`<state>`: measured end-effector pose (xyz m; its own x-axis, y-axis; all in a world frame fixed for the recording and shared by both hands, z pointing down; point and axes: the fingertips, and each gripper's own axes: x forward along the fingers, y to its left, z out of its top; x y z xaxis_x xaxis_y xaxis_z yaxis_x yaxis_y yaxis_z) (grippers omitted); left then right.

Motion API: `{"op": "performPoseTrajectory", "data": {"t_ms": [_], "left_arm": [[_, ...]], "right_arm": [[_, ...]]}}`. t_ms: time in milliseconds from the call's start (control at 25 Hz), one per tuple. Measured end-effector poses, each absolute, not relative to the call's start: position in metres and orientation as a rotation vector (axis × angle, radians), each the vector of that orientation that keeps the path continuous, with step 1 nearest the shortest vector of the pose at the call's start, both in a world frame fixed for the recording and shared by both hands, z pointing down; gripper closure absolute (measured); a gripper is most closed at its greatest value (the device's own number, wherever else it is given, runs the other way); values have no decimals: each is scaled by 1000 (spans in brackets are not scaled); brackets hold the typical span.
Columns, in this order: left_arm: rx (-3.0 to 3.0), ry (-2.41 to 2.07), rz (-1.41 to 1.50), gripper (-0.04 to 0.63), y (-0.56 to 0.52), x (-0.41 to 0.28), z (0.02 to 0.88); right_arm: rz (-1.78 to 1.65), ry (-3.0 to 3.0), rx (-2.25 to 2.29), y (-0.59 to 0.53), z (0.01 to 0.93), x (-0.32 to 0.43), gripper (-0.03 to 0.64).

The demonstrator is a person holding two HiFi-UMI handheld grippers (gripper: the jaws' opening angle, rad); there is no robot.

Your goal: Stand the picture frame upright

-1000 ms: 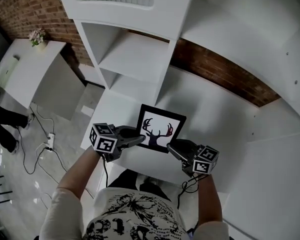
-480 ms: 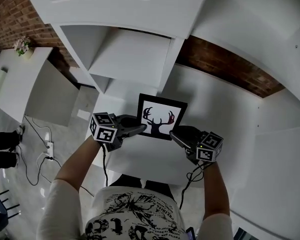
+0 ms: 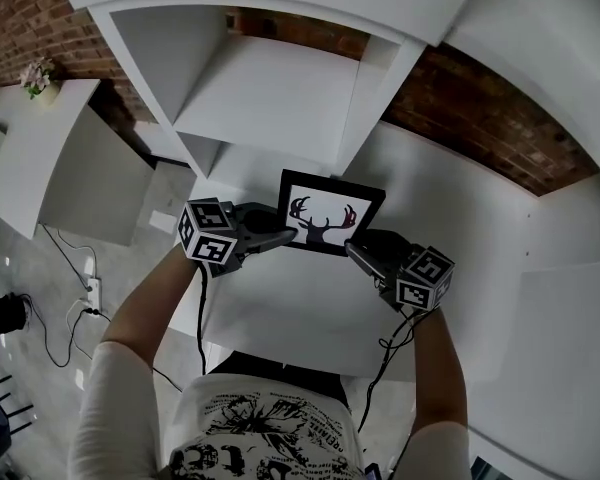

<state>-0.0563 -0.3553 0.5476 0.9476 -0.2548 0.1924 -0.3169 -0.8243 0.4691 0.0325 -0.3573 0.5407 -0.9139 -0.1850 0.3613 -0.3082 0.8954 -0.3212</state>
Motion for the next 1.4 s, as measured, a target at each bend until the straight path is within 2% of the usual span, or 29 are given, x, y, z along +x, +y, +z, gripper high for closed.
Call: {"op": "performPoseTrajectory", "data": {"t_ms": [1400], "left_arm": [[2690,-591,401,480,-410,-75,604]], "right_arm": [[280,-2625,541,-404,598,19,531]]}}
